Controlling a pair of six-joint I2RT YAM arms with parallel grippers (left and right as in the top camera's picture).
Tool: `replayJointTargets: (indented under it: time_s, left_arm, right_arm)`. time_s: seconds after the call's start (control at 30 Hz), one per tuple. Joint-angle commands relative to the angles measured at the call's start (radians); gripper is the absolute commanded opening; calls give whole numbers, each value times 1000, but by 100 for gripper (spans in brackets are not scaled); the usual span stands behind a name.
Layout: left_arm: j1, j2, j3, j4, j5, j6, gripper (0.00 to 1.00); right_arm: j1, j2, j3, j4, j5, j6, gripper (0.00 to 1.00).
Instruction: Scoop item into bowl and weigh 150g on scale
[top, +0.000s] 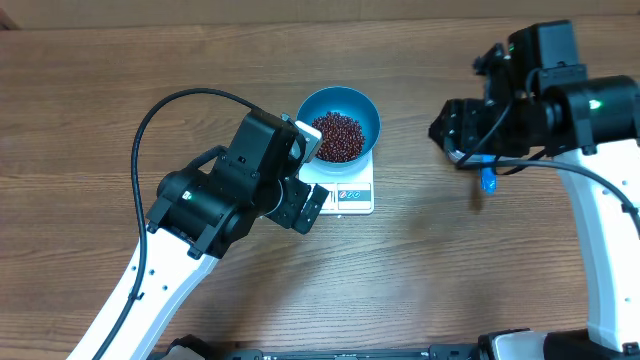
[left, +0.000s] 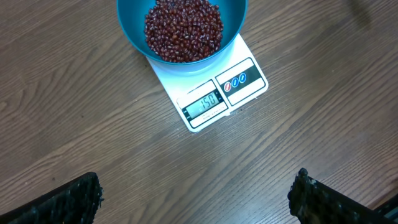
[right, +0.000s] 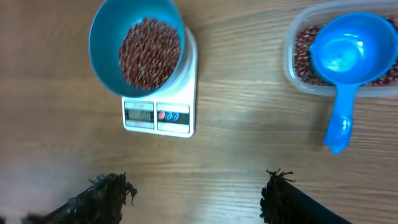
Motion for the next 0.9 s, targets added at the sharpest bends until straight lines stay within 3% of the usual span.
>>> replayJointTargets:
  time_s: [0.0, 0.3, 0.4, 0.87]
  left_arm:
    - [6, 3, 13, 0, 11, 15, 100]
    - [6, 3, 13, 0, 11, 15, 100]
    - [6, 3, 13, 0, 11, 15, 100]
    - [6, 3, 13, 0, 11, 15, 99]
  right_arm:
    - [53, -30, 18, -6, 8, -84, 72]
    - [104, -30, 18, 16, 8, -114, 73]
    - [104, -30, 18, 15, 8, -114, 100]
    - [104, -30, 18, 9, 8, -115, 100]
